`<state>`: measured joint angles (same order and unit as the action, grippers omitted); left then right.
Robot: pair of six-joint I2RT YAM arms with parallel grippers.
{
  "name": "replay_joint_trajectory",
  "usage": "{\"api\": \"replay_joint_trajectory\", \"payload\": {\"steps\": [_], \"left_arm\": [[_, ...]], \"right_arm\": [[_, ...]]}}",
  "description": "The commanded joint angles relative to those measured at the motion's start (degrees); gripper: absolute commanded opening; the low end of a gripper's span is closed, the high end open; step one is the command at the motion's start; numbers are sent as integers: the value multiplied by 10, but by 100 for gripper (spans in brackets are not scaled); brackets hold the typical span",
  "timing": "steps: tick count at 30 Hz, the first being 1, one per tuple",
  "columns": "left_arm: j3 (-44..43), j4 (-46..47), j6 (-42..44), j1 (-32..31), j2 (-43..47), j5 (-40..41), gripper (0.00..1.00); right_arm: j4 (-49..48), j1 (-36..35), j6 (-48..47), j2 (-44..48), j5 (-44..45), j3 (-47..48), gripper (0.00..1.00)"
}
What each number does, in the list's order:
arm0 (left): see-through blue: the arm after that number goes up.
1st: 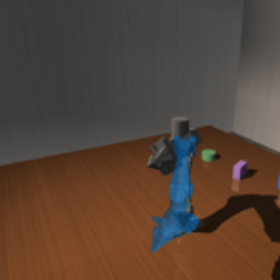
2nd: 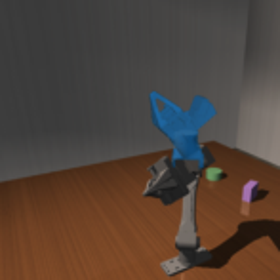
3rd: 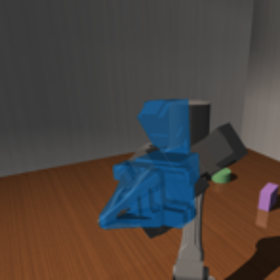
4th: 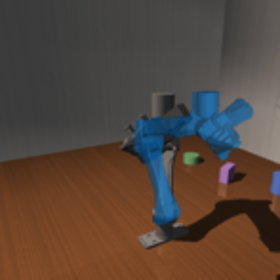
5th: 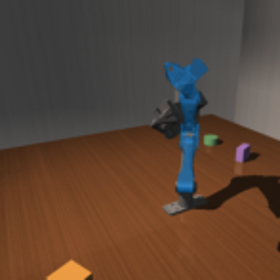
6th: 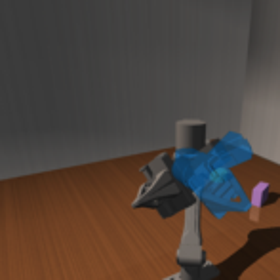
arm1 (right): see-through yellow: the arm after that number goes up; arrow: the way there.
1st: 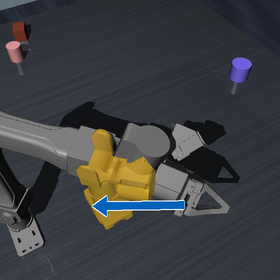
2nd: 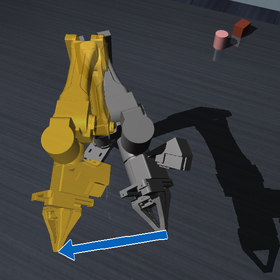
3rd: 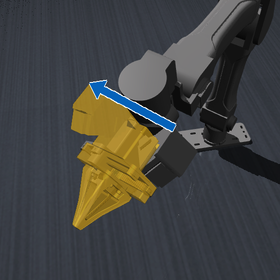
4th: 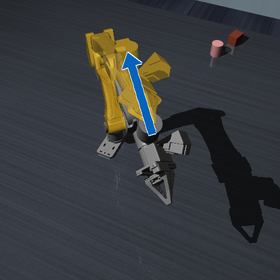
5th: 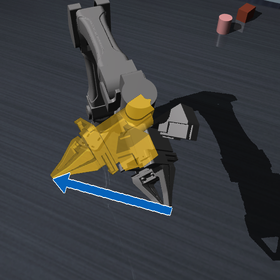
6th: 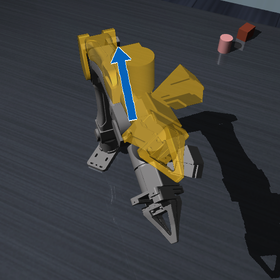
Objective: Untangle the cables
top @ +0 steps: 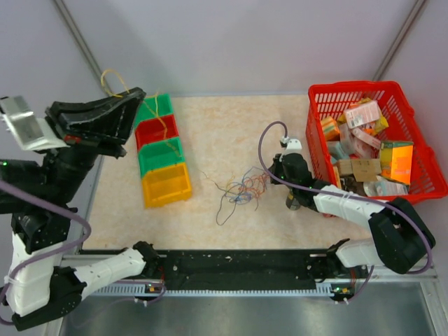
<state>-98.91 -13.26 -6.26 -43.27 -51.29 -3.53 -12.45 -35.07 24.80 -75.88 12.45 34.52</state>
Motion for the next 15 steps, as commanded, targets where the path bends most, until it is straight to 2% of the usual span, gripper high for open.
{"api": "replay_joint_trajectory", "payload": {"steps": [1, 8, 12, 15], "left_arm": [[-48, 68, 15, 0, -16, -36, 0], [-80, 68, 12, 1, -65, -11, 0], [-141, 31, 24, 1, -109, 49, 0], [-198, 52, 33, 0, -125, 83, 0]], "right_arm": [[-15, 3, -12, 6, 21, -2, 0], [-20, 5, -13, 16, 13, -9, 0], [-16, 6, -14, 27, 26, -17, 0], [-18, 8, -12, 27, 26, -18, 0]]}}
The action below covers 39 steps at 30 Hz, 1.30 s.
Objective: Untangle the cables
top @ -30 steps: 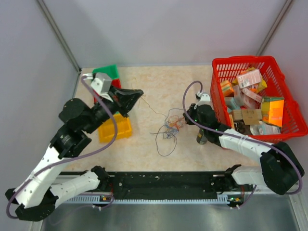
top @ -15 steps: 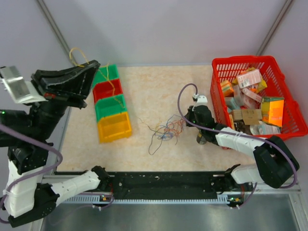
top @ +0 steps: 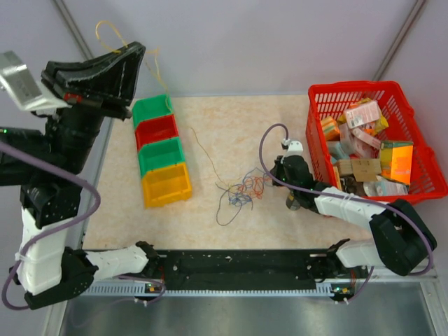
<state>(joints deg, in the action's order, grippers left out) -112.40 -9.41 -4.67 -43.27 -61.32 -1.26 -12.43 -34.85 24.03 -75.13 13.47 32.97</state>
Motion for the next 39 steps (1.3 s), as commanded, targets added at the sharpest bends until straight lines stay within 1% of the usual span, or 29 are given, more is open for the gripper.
{"api": "replay_joint_trajectory", "payload": {"steps": [1, 3, 5, 7, 8, 9, 11, 13, 17, 20, 21, 24, 26, 27, 33, 39], "left_arm": [[-69, 34, 13, 1, -23, 64, 0], [-63, 86, 16, 0, -9, 53, 0], [-38, 145, 23, 0, 13, 35, 0], [-33, 171, 39, 0, 20, 28, 0], [-41, 169, 42, 0, 19, 28, 0], [-54, 161, 68, 0, 17, 34, 0], [-83, 139, 93, 1, 12, 47, 0], [-86, 131, 112, 1, 15, 59, 0], [-28, 140, 121, 1, 32, 89, 0], [23, 142, 101, 0, 27, 107, 0], [28, 134, 94, 1, 15, 112, 0], [24, 99, 78, 0, -23, 122, 0], [23, 97, 78, 1, -40, 126, 0], [23, 79, 77, 1, -49, 130, 0], [44, 55, 75, 0, -92, 138, 0], [103, 68, 84, 2, -123, 187, 0]], "right_arm": [[-19, 6, -5, 18, 15, -2, 0], [-16, 7, -3, 15, 14, 1, 0], [-17, 7, -4, 13, 16, 1, 0], [-20, 7, -4, 14, 13, -1, 0], [-22, 7, -5, 15, 11, -2, 0], [-23, 7, -5, 15, 10, -2, 0], [-23, 7, -4, 13, 9, -2, 0], [-25, 7, -3, 12, 5, -1, 0], [-24, 7, -6, 4, -13, 4, 0], [-16, 7, -28, -6, -44, 15, 0], [-15, 7, -38, -10, -58, 19, 0], [-15, 7, -61, -10, -109, 26, 11], [-25, 7, -66, -2, -125, 19, 18], [-30, 7, -68, 3, -127, 16, 22], [-30, 7, -68, 7, -118, 15, 23], [-24, 7, -58, 17, -84, 9, 21]]}}
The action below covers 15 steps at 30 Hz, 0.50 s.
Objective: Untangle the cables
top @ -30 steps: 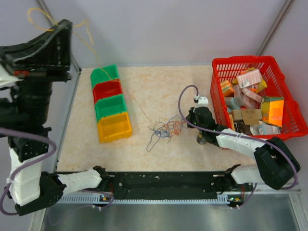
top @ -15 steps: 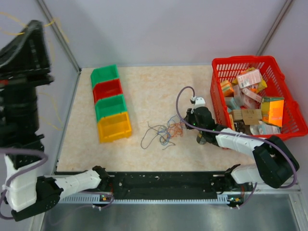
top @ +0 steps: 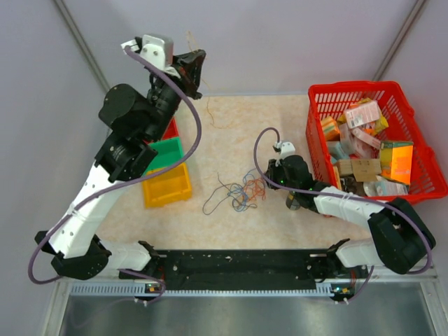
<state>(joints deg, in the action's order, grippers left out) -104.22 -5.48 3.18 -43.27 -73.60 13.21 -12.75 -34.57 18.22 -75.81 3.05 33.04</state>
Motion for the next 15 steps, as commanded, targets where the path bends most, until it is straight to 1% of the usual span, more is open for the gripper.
{"api": "replay_joint_trajectory", "payload": {"steps": [1, 4, 9, 12, 15], "left_arm": [[31, 30, 5, 4, -9, 48, 0], [58, 31, -11, 12, -44, 59, 0], [71, 4, -67, 40, -114, 56, 0], [75, -22, -108, 66, -155, 32, 0], [85, -41, -149, 89, -188, -10, 0]], "right_arm": [[-23, 5, 1, 26, 24, 5, 21], [-28, 5, 2, 33, 28, 1, 20], [-34, 5, 2, 37, 35, -4, 19], [-36, 5, 2, 34, 34, -3, 19], [-39, 5, 3, 31, 30, -3, 19]]}}
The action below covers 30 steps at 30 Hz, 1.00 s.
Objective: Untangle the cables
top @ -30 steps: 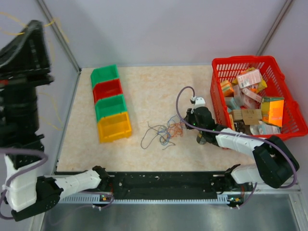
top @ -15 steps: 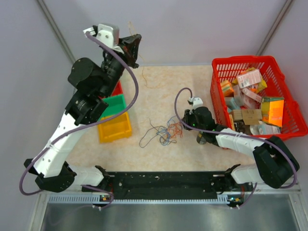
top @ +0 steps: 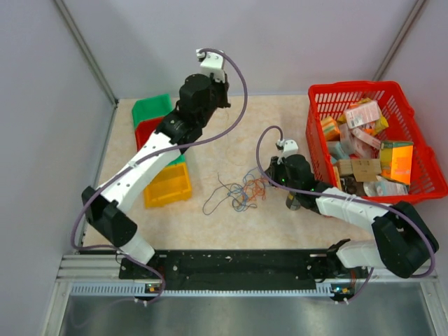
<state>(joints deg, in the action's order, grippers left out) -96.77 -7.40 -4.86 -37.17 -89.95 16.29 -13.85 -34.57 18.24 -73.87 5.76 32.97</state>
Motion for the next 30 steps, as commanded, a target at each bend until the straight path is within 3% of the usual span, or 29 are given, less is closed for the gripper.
{"api": "replay_joint_trajectory", "payload": {"steps": [1, 14, 19, 28, 30], "left_arm": [[16, -23, -80, 34, -31, -49, 0], [85, -8, -78, 45, -70, -48, 0], [0, -128, -85, 47, -152, -91, 0], [-20, -215, -143, 70, -199, -139, 0], [-5, -231, -147, 71, -196, -179, 5]], "right_arm": [[-29, 4, 2, 10, 2, -2, 19], [-30, 4, 7, 9, -8, 1, 18], [-27, 5, 6, 9, -8, 1, 18], [-26, 5, 6, 12, -7, 0, 18], [-27, 5, 5, 13, -4, 0, 18]]}}
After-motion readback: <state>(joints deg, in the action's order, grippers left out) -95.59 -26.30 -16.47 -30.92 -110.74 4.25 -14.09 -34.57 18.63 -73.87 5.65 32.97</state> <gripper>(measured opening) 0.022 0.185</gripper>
